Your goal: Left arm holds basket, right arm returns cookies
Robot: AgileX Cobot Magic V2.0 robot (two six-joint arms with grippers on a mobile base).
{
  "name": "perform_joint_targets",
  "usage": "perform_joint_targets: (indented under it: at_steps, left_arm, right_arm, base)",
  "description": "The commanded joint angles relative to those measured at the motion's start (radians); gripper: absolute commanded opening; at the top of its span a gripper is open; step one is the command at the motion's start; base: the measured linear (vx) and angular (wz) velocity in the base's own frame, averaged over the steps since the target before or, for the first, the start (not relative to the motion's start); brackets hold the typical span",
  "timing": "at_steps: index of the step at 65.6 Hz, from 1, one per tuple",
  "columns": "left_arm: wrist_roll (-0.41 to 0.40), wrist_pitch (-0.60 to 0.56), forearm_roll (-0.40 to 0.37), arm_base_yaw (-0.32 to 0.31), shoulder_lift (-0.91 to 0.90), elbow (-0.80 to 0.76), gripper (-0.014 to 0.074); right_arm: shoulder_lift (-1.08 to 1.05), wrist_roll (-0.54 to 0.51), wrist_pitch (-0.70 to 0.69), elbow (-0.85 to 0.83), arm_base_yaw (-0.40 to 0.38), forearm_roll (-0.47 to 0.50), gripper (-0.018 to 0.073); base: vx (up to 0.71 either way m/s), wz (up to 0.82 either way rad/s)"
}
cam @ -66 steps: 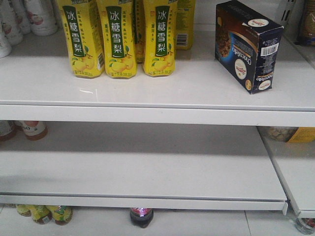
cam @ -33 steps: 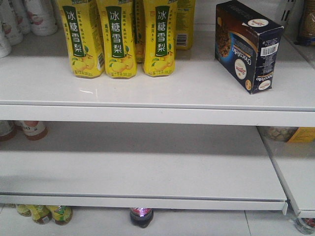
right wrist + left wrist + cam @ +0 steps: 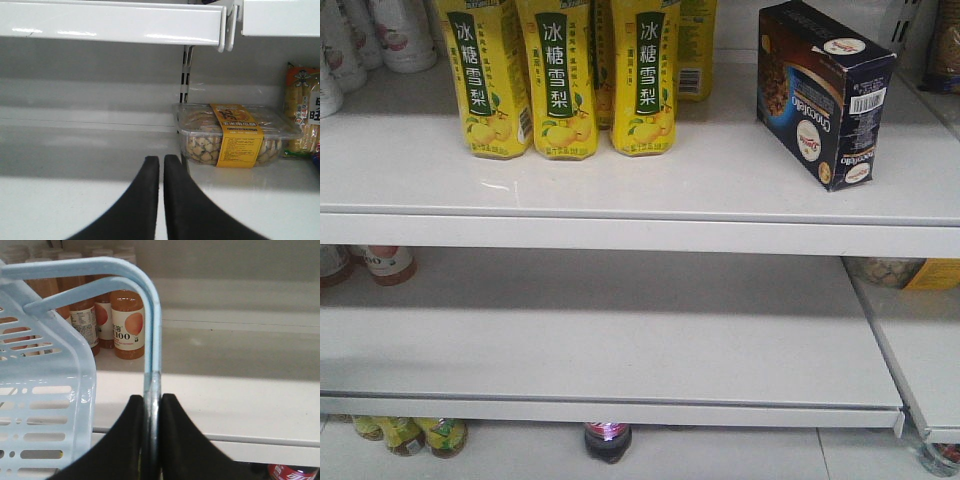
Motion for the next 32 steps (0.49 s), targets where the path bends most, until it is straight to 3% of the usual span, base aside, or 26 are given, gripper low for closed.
perform_joint_targets:
  at_steps: [1,32]
  left_arm:
    - [0.018,-0.097,0.006,0.002,-0.019,-0.022,-0.0003]
    - [0.018,-0.097,0.006,0.002,-0.019,-0.022,-0.0003]
  right_arm:
    - [0.014,-0.005,-0.077,0.018,0.001,-0.006,-0.0003]
    - [0.014,-0.005,-0.077,0.018,0.001,-0.006,-0.0003]
  base:
    - [0.00,0.00]
    - [0.00,0.00]
